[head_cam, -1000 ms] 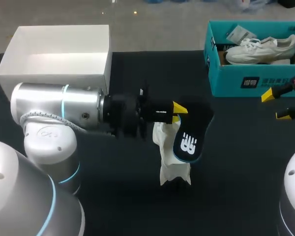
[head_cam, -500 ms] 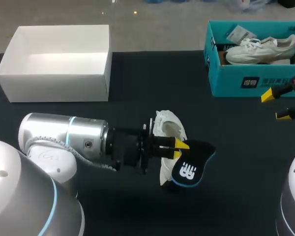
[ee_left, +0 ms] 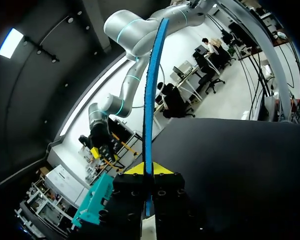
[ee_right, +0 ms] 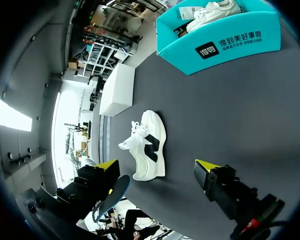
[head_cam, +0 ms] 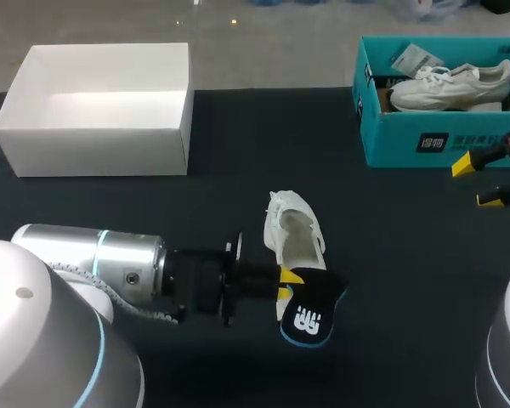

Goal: Take the shoe out of the shoebox, open the shoe tongue, remove and reinsert the insole, then place the shoe into the shoebox

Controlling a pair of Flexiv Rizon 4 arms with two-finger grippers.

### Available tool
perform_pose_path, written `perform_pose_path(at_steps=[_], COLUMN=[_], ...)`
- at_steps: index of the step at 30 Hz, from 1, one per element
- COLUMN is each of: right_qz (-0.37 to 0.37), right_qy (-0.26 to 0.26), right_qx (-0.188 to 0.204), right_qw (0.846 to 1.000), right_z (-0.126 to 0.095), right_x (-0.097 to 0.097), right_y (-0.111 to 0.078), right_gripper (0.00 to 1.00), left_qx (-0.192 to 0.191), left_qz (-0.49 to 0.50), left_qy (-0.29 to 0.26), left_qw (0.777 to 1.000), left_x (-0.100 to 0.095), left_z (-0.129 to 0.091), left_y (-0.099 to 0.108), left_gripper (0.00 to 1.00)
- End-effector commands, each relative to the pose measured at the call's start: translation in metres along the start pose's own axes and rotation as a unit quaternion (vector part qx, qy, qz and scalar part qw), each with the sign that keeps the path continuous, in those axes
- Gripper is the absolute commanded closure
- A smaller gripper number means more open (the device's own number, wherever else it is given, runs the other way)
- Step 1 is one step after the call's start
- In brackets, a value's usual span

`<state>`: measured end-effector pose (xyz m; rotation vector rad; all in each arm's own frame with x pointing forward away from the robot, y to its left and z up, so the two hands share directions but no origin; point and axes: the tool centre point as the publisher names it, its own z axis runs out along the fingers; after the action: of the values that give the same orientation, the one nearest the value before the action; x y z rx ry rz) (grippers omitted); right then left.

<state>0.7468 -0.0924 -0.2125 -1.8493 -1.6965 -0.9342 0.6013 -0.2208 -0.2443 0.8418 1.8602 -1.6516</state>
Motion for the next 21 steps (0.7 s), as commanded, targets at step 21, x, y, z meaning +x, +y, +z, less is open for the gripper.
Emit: perform_pose_path(at_steps=[21], right_qz=[0.001], right_qy=[-0.001], right_qx=[-0.001], right_qw=[1.000], right_z=[0.000], right_x=[0.000], right_y=[-0.002], right_gripper=[0.00], left_qx=[-0.067], left_qz=[-0.020], left_qy=[0.003], left_qw=[0.998], left_x=[0.006], left_z=[-0.040], left_y=[0.065], left_gripper=[1.00])
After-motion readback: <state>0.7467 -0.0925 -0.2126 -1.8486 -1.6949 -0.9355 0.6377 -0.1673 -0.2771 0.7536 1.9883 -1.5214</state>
